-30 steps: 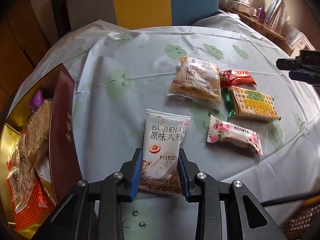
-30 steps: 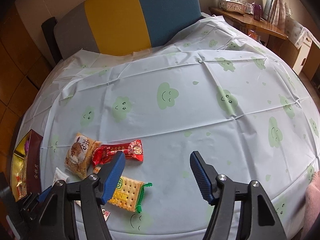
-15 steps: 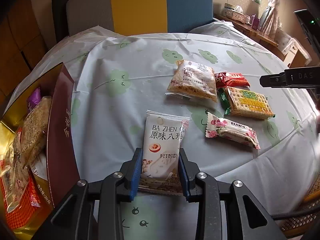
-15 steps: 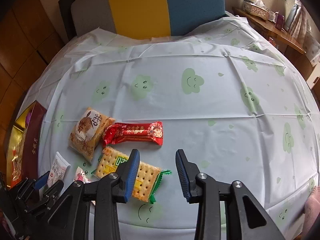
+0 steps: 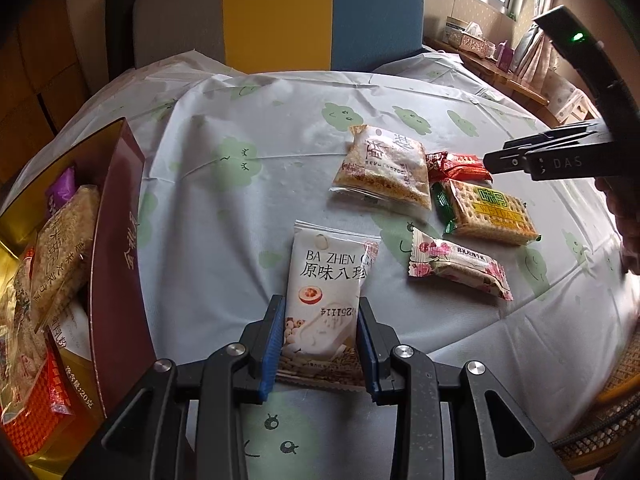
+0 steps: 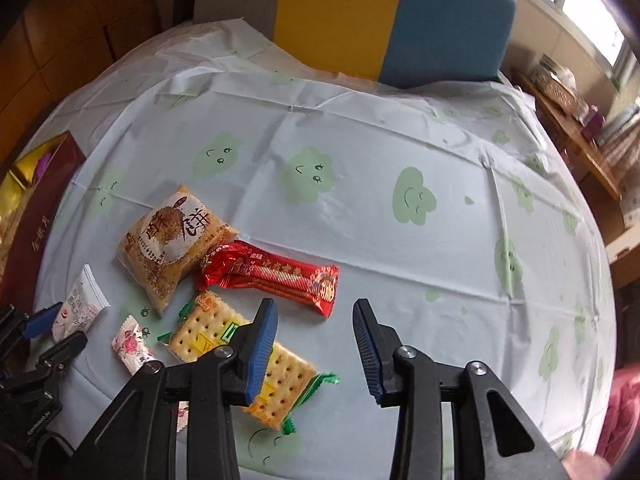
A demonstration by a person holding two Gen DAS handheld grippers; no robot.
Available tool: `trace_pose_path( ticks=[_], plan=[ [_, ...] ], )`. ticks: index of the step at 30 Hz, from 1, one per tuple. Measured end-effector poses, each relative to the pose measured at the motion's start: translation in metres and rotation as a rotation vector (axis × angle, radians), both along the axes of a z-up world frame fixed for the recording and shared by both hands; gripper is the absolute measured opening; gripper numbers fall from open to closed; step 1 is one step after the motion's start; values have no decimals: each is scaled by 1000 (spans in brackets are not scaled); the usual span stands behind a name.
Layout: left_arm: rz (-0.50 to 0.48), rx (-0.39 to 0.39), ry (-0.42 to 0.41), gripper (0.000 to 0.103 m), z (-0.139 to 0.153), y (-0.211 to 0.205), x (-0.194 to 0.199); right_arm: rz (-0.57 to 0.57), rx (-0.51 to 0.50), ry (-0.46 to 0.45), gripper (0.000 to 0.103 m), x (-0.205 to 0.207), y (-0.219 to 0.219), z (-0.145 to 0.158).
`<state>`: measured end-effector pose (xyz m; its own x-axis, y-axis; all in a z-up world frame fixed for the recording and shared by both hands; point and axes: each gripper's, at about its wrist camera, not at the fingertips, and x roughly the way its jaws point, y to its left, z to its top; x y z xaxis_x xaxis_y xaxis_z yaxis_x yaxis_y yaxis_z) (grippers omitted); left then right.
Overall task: Organize snacks
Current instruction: 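Hold the white bag in the left tool while the right tool grasps the red candy bar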
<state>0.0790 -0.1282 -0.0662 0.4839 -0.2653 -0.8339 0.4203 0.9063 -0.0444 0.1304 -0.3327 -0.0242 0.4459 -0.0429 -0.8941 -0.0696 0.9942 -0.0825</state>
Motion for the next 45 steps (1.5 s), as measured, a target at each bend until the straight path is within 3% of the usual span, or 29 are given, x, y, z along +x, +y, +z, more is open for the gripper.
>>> trace_pose_path(
  ticks=[5,10,12,16,24,31,38,40,45],
  plan=[
    [1,-2,1,34,0,0,0,178,-92,110,44,28,18,-19],
    [2,-4,3,34,0,0,0,287,-163,139,53,45,36,-34],
    [2,-3,2,34,0,0,0,273,-134,142,51,51,32,-34],
    [4,-5,5,34,0,0,0,199,-89,131,33,57,15,-35],
    [8,-7,7,34,0,0,0,36,46,177,33,42,-30,-39],
    [7,-6,7,34,0,0,0,90,60,150,49,35,-36,-39],
    [8,-7,9,34,0,1,1,142,6,124,49,55,-8,-36],
    [8,-7,9,34,-1,1,1,148,5,109,24,56,-5,-34],
    [9,-8,6,34,-1,1,1,94,-34,125,23,56,-3,-32]
  ],
)
